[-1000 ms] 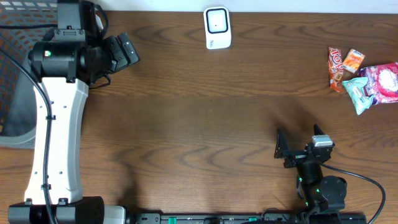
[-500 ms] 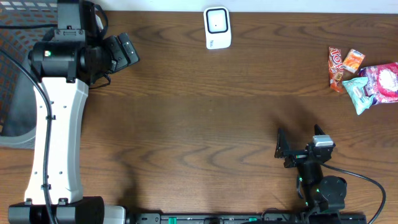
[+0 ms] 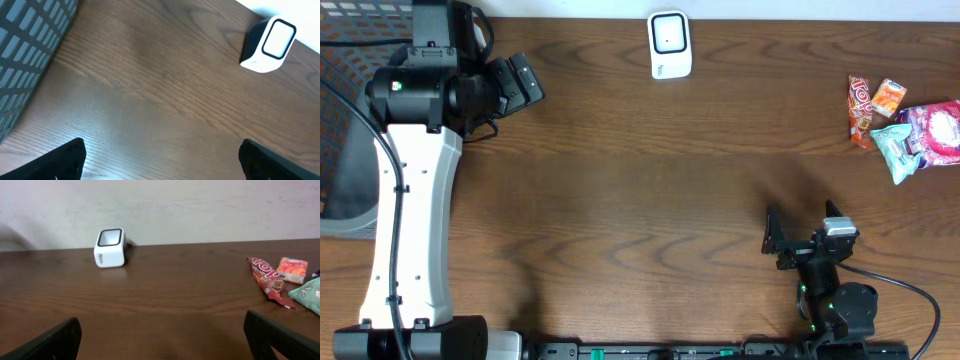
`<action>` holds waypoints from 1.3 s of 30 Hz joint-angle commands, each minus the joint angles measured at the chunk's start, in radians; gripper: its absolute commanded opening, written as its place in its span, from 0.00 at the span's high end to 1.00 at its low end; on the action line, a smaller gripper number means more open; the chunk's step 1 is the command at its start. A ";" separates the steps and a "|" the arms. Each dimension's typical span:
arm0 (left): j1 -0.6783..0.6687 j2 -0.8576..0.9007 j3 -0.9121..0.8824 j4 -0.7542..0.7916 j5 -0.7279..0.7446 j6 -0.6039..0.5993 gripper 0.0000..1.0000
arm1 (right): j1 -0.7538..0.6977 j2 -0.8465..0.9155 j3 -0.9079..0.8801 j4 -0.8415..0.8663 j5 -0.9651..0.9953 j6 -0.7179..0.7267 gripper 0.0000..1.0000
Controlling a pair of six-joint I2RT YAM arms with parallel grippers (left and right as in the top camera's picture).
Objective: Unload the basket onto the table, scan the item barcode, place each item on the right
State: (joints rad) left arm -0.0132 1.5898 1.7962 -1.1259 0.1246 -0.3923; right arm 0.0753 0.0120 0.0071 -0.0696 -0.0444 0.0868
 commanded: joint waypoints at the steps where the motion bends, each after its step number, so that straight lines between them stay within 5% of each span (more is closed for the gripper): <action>1: 0.005 0.005 0.000 -0.003 -0.006 0.006 0.02 | 0.009 -0.007 -0.002 -0.005 0.016 -0.006 0.01; 23: -0.005 -0.063 -0.062 -0.084 -0.022 0.006 0.02 | 0.009 -0.007 -0.002 -0.005 0.016 -0.006 0.01; 39: -0.052 -0.715 -0.913 0.616 0.100 0.399 0.02 | 0.009 -0.007 -0.002 -0.005 0.016 -0.006 0.01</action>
State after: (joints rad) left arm -0.0635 0.9649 0.9997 -0.5575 0.1921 -0.1001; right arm 0.0757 0.0120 0.0071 -0.0696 -0.0383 0.0868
